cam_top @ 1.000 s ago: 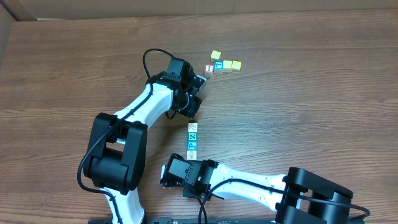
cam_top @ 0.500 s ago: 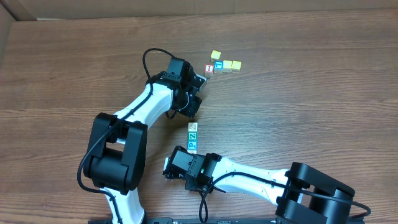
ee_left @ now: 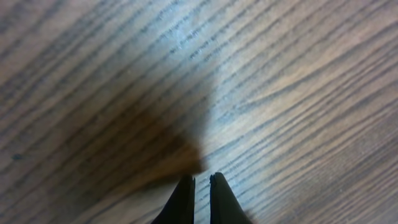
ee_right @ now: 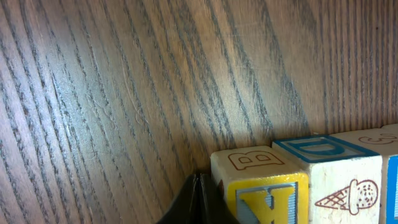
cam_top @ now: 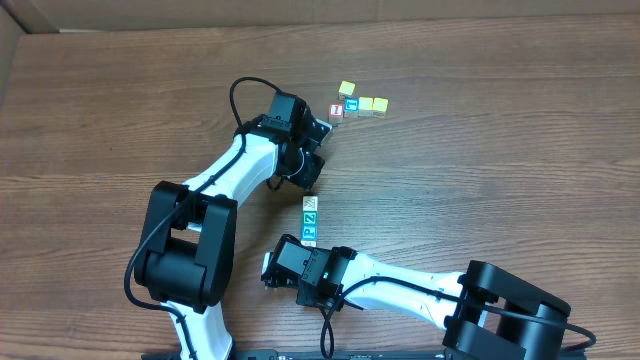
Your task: Flip 5 blocks
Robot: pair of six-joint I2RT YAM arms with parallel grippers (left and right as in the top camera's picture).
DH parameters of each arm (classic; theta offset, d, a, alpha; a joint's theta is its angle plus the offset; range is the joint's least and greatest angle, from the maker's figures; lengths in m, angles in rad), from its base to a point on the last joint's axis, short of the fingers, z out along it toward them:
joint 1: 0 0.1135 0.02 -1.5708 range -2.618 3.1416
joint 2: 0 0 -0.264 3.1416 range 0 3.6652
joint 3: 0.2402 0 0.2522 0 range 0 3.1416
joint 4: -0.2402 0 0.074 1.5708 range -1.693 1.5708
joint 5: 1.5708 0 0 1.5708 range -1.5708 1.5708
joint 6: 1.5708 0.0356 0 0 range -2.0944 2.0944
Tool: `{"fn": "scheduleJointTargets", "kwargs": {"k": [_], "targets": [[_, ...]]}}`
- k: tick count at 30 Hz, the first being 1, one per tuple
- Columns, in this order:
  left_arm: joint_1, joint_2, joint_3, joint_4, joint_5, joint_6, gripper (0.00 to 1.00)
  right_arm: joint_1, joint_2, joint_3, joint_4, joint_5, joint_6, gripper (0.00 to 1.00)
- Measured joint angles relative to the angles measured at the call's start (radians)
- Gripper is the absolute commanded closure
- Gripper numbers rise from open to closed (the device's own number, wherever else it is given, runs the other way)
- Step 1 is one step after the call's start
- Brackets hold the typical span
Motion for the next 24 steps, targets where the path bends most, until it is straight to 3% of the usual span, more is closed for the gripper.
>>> {"fn": "scheduleJointTargets", "kwargs": {"k": [24], "targets": [[0.024,0.0,0.0,-0.086,0.047,0.079,0.96,-0.034,0.0,-0.001,0.006,-0.016,0.0,0.96]]}}
